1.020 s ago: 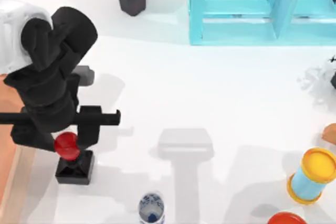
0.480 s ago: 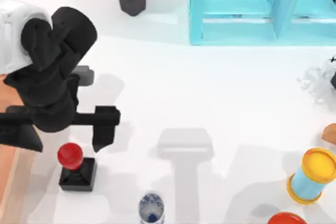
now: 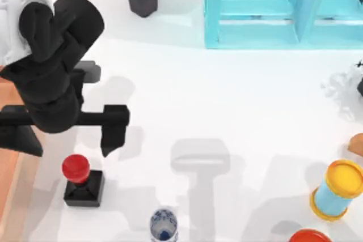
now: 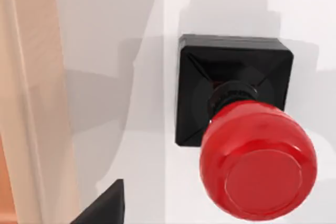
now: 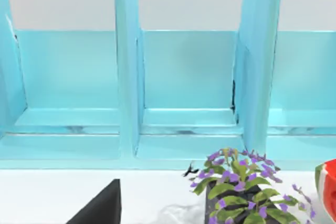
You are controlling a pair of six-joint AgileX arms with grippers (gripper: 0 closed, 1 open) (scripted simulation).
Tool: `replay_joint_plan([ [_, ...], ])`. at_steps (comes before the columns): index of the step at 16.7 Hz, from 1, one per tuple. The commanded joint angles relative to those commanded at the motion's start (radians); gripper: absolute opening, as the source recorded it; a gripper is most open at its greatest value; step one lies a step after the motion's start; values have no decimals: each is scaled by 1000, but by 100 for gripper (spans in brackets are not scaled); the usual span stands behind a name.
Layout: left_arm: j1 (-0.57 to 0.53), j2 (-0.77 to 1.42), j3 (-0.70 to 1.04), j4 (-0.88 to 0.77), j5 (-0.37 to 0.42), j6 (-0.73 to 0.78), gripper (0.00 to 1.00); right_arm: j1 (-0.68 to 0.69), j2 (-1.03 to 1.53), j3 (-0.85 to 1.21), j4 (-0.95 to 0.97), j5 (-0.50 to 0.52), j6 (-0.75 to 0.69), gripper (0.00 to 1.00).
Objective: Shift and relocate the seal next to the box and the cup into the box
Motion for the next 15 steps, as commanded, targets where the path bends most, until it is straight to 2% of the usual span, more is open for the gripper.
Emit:
replay_joint_plan([
  [7, -4, -13, 285, -298, -1, -2, 100, 0, 0, 0, 0, 0, 0, 100],
  [13, -4, -10, 308, -322, -2, -5, 100, 0, 0, 0, 0, 0, 0, 100],
  [15, -41, 6, 298, -304, -2, -41, 100, 0, 0, 0, 0, 0, 0, 100],
])
